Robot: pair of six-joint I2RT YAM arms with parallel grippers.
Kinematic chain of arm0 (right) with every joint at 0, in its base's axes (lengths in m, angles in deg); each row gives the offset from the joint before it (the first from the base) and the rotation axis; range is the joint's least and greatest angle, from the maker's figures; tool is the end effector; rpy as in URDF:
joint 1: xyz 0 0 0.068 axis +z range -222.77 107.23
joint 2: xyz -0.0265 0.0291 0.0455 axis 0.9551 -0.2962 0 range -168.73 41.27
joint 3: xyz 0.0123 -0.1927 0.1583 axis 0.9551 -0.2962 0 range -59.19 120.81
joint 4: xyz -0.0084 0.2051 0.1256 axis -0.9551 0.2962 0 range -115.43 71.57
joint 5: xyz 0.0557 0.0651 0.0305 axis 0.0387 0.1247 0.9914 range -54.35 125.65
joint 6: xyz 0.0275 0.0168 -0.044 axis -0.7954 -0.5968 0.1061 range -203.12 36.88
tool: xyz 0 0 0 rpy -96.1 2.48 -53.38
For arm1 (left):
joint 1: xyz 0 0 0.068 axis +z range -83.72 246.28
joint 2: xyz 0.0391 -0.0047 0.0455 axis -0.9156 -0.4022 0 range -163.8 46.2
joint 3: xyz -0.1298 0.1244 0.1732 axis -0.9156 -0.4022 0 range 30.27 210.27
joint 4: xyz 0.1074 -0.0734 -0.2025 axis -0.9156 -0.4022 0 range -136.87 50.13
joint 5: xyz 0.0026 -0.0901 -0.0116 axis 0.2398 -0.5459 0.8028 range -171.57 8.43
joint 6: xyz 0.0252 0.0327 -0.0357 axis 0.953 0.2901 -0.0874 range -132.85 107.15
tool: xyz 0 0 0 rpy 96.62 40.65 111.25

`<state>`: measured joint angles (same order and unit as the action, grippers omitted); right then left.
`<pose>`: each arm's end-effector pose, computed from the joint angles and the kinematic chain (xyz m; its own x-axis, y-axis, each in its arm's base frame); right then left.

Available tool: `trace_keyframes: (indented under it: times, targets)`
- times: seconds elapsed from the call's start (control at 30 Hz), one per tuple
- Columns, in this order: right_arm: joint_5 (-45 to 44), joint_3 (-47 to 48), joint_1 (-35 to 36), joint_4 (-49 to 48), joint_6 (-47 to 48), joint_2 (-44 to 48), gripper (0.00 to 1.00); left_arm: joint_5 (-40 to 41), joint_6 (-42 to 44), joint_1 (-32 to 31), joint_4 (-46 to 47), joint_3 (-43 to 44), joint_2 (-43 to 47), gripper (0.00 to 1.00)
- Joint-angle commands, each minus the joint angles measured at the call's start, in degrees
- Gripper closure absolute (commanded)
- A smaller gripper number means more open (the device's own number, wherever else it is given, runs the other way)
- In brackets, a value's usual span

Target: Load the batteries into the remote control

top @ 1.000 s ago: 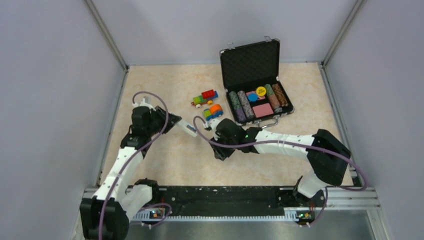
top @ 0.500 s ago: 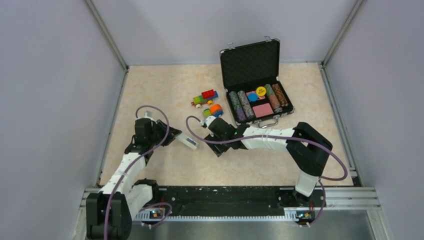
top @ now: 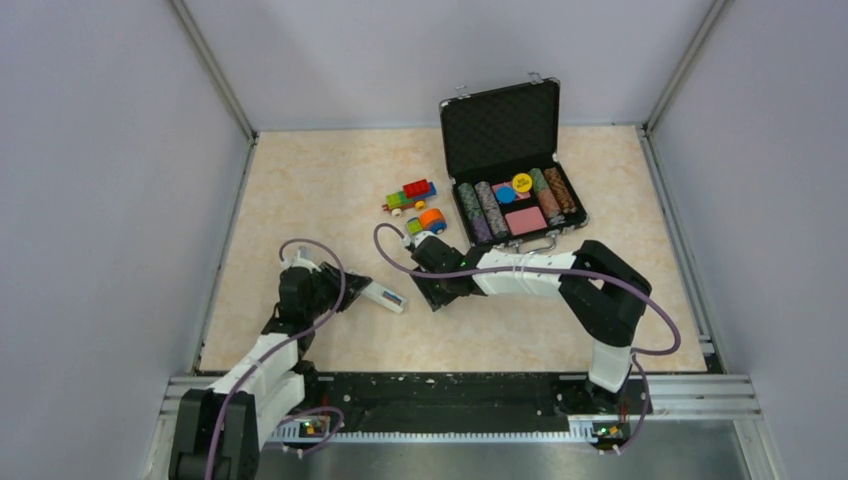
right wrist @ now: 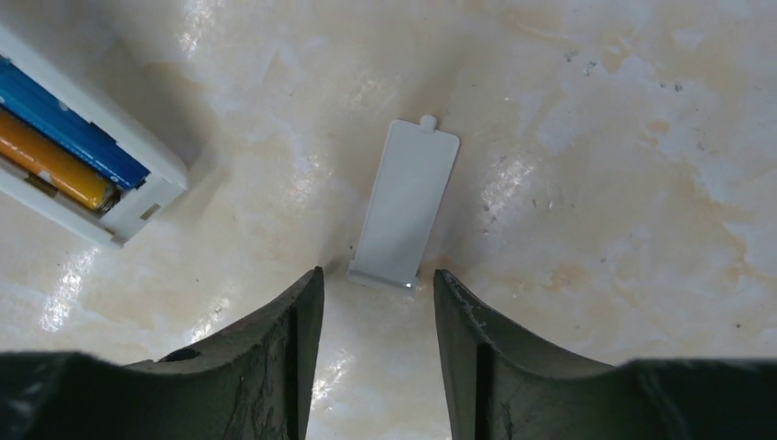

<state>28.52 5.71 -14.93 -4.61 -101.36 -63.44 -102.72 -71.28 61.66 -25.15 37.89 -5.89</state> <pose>0.1872 0.2892 0.1531 -0.6933 -0.5191 -0.4998 -0.6218 0.7815 0.0508 0.1658 -0.0266 0.1360 -0.5891 -0.7495 -0.3021 -0.2184 0.5076 -0.8334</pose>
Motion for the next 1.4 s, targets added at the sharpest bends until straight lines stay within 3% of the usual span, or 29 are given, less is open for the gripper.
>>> trace_keyframes:
  times: [0.0, 0.13, 0.33, 0.53, 0.77, 1.03, 1.23, 1.3, 1.37]
  targets:
    - [-1.4, 2.5, -0.5, 2.3, -2.9, -2.1, 0.55, 3.1, -0.6, -0.7, 5.8, -2.7, 3.1, 0.98]
    - [-2.0, 4.0, -0.5, 5.6, -4.0, -2.7, 0.59, 5.7, 0.6, -0.8, 1.0, -3.2, 7.4, 0.87]
    - [-1.9, 5.3, -0.6, 8.4, -4.6, -3.3, 0.59, 8.4, 0.9, -0.8, -4.8, -3.7, 12.5, 0.56]
    - [-2.2, 6.2, -0.6, 9.7, -4.6, -4.3, 0.62, 12.4, 0.1, -0.8, -12.8, -3.6, 17.2, 0.38]
    - [-2.9, 7.2, -0.5, 9.2, -4.7, -5.6, 0.65, 18.9, -3.4, -0.8, -26.7, -0.7, 20.4, 0.31]
    - [-2.9, 8.3, -0.6, 9.0, -5.0, -7.3, 0.63, 24.0, -7.3, -0.8, -37.9, 3.2, 19.8, 0.29]
    - [-2.6, 8.1, -0.6, 9.7, -5.4, -7.2, 0.7, 29.7, -10.1, -0.8, -48.7, 8.0, 19.8, 0.29]
    - [-2.7, 8.1, -0.5, 10.1, -5.5, -6.9, 0.69, 30.5, -10.7, -0.8, -51.0, 9.5, 19.7, 0.29]
    - [-3.4, 8.2, -0.6, 10.6, -5.5, -6.5, 0.61, 30.1, -11.0, -0.8, -51.7, 10.7, 19.7, 0.29]
